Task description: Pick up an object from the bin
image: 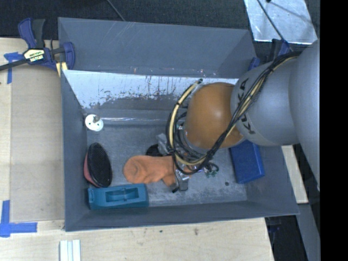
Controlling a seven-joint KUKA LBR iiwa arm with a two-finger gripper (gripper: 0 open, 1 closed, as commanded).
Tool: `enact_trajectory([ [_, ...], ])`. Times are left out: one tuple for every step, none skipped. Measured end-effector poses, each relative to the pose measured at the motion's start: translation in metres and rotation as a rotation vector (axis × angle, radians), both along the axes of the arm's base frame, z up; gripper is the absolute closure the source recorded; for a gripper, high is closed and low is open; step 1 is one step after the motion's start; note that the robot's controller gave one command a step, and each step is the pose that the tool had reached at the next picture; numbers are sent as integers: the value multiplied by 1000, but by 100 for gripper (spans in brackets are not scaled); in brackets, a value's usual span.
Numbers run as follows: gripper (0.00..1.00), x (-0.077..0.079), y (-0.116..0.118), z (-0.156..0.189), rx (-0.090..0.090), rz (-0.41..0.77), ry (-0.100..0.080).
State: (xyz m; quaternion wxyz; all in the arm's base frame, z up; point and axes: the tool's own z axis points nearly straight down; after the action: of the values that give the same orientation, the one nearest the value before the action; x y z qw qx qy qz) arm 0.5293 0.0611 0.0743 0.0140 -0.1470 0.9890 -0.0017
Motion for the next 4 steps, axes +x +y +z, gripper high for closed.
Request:
enact_trajectory([
  [100,8,1,2,4,-6,8],
  [100,8,1,2,4,-6,8],
  [100,8,1,5,3,-6,11],
  [100,6,0,18,0,-7,24],
])
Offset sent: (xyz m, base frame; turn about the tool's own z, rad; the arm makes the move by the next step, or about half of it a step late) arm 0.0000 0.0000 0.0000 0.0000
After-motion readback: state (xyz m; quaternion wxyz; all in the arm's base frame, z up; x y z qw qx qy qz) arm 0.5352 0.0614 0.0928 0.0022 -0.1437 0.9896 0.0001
